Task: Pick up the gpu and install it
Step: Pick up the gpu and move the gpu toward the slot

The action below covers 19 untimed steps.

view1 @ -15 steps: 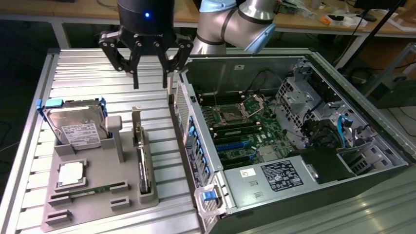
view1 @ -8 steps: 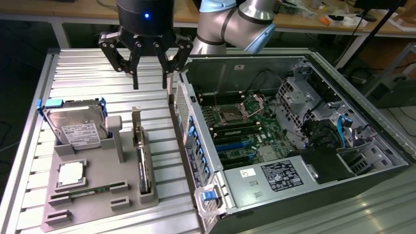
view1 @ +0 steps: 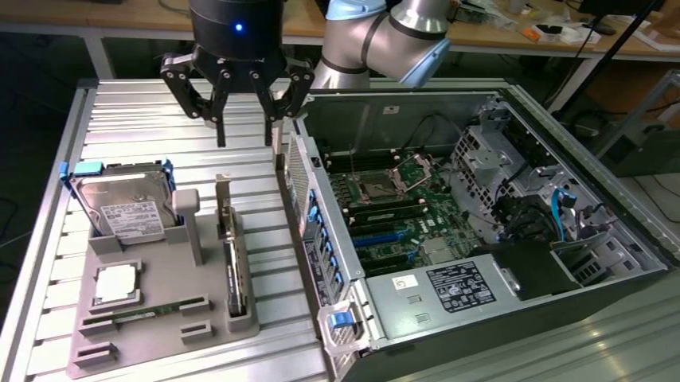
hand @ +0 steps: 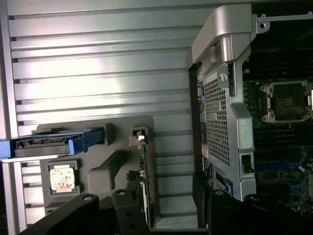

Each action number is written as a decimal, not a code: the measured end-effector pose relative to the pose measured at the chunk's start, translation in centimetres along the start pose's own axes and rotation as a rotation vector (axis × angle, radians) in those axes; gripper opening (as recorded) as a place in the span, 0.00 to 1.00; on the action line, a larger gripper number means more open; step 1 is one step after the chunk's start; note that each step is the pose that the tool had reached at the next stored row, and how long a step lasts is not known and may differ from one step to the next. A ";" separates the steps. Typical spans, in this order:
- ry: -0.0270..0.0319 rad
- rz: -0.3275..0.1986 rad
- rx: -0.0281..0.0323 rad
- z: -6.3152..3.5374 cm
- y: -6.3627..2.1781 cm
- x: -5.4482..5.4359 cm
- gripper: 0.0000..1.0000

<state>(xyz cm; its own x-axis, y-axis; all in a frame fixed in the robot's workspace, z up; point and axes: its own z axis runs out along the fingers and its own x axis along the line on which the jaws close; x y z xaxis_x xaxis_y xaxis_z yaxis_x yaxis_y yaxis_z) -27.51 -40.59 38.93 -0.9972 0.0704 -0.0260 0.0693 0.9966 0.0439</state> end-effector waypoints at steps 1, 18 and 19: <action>-0.0010 0.000 0.0000 0.08 -0.01 0.1 0.56; -0.0033 0.000 -0.0001 0.38 -4.46 1.3 0.56; -0.0032 0.000 0.0000 0.36 -4.69 1.4 0.56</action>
<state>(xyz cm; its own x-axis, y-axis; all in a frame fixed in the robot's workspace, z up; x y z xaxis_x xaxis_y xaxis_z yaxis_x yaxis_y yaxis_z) -29.18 -45.15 38.33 -0.9971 0.0704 -0.0291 0.0691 0.9966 0.0439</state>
